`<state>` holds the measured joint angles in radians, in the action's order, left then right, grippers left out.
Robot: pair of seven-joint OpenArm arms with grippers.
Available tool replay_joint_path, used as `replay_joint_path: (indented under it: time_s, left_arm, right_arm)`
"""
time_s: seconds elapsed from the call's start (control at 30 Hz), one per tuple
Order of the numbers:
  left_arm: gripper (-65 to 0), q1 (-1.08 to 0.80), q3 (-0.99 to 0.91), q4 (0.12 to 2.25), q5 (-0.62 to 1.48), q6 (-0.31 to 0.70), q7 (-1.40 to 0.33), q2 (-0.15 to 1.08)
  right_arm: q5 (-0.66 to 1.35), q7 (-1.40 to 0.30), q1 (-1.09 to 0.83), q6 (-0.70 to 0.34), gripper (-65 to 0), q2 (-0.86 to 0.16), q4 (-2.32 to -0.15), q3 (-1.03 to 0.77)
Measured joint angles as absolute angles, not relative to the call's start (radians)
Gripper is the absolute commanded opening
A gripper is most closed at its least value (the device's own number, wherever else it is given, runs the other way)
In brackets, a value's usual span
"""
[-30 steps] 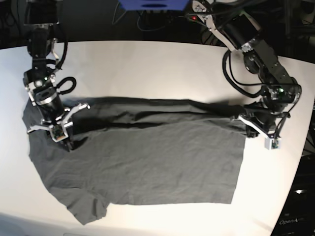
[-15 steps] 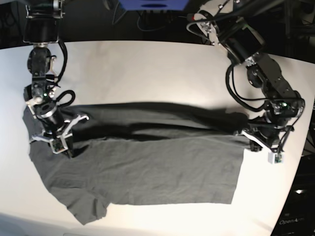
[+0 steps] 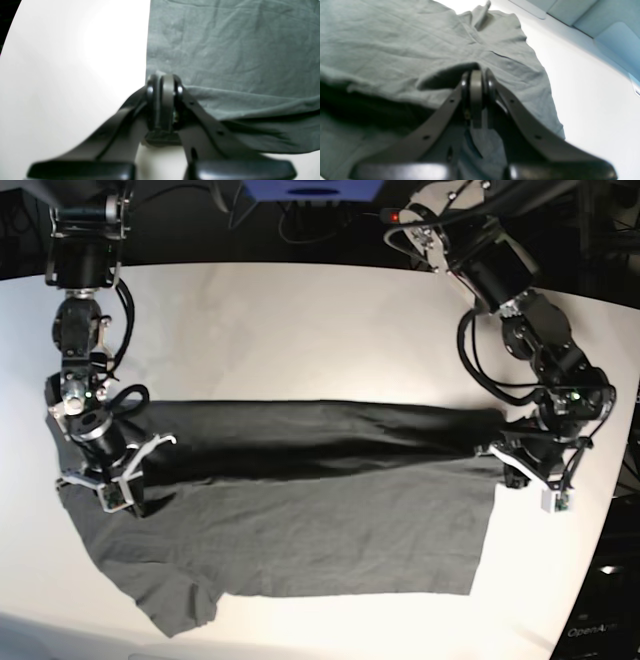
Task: Fold the T-shirt properly
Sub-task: 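Lift the shoulder edge and fold it over toward the hem, then lower the folded edge onto the shirt and open the right gripper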
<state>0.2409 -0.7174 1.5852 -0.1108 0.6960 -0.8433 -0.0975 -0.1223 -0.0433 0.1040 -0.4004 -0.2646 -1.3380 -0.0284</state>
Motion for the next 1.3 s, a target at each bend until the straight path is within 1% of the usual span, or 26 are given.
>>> replay_joint_path:
  time_s: [0.17, 0.33, 0.43, 0.63, 0.93, 1.03, 1.3]
  left_arm:
    - [-62.2, 0.252, -0.717, 1.528, -0.109, 0.696, -0.783, -0.093]
    - [-62.2, 0.249, -0.717, 1.476, -0.111, 0.696, -0.720, -0.093]
    - [-62.2, 0.249, -0.717, 1.457, -0.110, 0.696, -0.698, -0.091]
    - [-62.2, 0.249, -0.717, 1.413, -0.111, 0.696, -0.641, -0.091]
    - [-62.2, 0.266, -0.717, 1.413, -0.116, 0.696, -0.632, -0.086]
    - [-62.2, 0.271, -0.716, 1.413, -0.108, 0.695, -0.622, -0.065]
    - [-62.2, 0.271, -0.717, 1.413, -0.109, 0.696, -0.628, -0.064]
  right_arm:
    - [-0.170, -0.034, 0.115, -0.400, -64.6, -0.260, -1.306, -0.028]
    - [-0.223, -0.026, 0.139, -0.408, -64.6, -0.227, -1.224, -0.025]
    - [-0.223, 0.000, 0.141, -0.401, -64.6, -0.229, -1.211, -0.026]
    - [-0.226, -0.001, 0.163, -0.404, -64.6, -0.230, -1.208, 0.001]
    - [-0.227, 0.012, 0.216, -0.400, -64.7, -0.236, -1.092, 0.001]
    - [-0.228, 0.029, 0.218, -0.400, -64.7, -0.236, -1.077, 0.001]
    - [-0.229, 0.042, 0.242, -0.399, -64.7, -0.250, -1.038, 0.001]
